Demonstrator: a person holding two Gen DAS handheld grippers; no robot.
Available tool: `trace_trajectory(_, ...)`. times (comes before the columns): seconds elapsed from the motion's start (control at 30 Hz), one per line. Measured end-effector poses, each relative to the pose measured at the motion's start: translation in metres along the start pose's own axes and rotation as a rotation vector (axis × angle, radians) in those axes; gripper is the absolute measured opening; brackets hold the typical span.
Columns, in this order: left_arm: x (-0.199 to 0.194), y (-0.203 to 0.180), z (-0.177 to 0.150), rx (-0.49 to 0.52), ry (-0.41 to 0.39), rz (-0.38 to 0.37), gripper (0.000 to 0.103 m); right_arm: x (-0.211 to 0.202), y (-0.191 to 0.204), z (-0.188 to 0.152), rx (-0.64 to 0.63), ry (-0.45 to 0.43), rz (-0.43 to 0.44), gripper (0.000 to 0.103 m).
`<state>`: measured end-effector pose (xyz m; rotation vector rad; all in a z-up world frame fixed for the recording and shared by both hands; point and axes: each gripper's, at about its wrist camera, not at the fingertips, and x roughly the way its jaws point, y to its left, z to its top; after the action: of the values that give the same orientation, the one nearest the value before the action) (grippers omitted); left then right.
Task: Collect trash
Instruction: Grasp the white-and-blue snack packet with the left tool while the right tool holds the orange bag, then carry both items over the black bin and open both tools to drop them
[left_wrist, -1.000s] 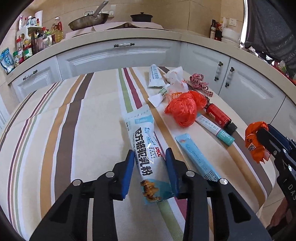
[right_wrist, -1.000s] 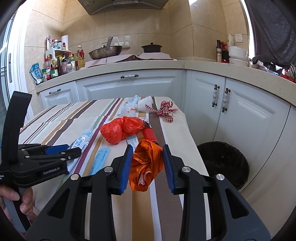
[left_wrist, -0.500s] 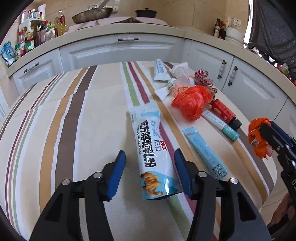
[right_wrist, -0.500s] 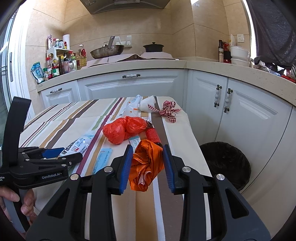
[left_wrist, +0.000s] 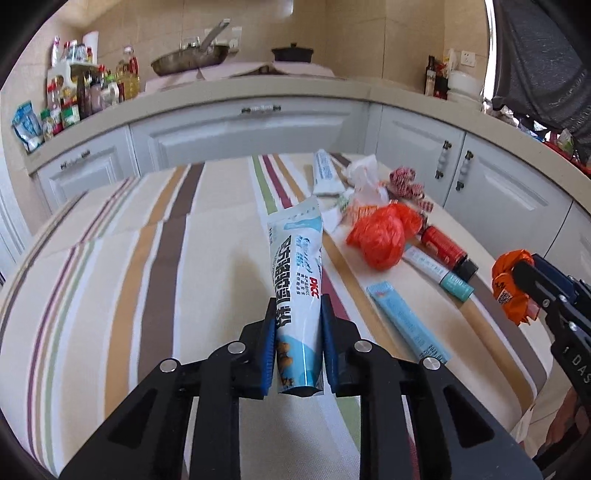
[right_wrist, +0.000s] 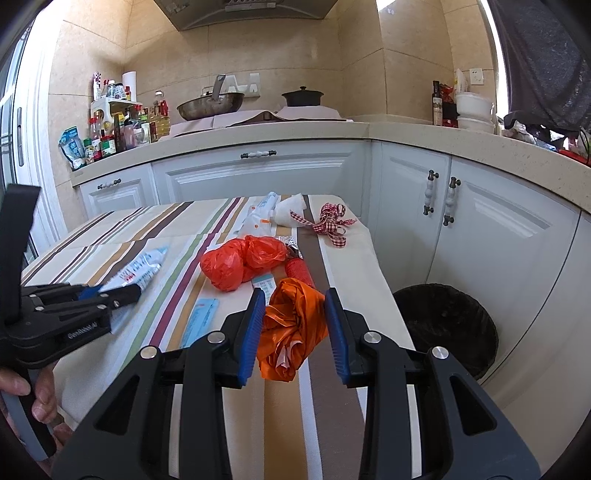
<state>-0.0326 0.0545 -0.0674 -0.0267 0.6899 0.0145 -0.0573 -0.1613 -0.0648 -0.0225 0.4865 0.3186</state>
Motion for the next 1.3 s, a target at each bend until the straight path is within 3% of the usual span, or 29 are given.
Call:
trace_trajectory(0.33,-0.008,-0.019,0.026,0.026,-0.078,-0.059,0.023,-0.009,-0.026,0.010,0.025,-0.034,-0.082,0.032)
trace_trajectory(0.77,0.003,-0.095,0.070,0.131,-0.158,-0.187,0.023,-0.009,-0.102,0.033,0.078,-0.075,-0.274,0.032)
trace_trajectory(1.03,0.026,-0.158,0.096,0.202,-0.159,-0.262,0.023,0.004,-0.151,0.044,0.104,-0.096,-0.335,0.032)
trace_trajectory(1.3,0.063,-0.208,0.112,0.245,-0.105,-0.270,0.023,0.028,-0.192,0.050,0.122,-0.101,-0.345,0.033)
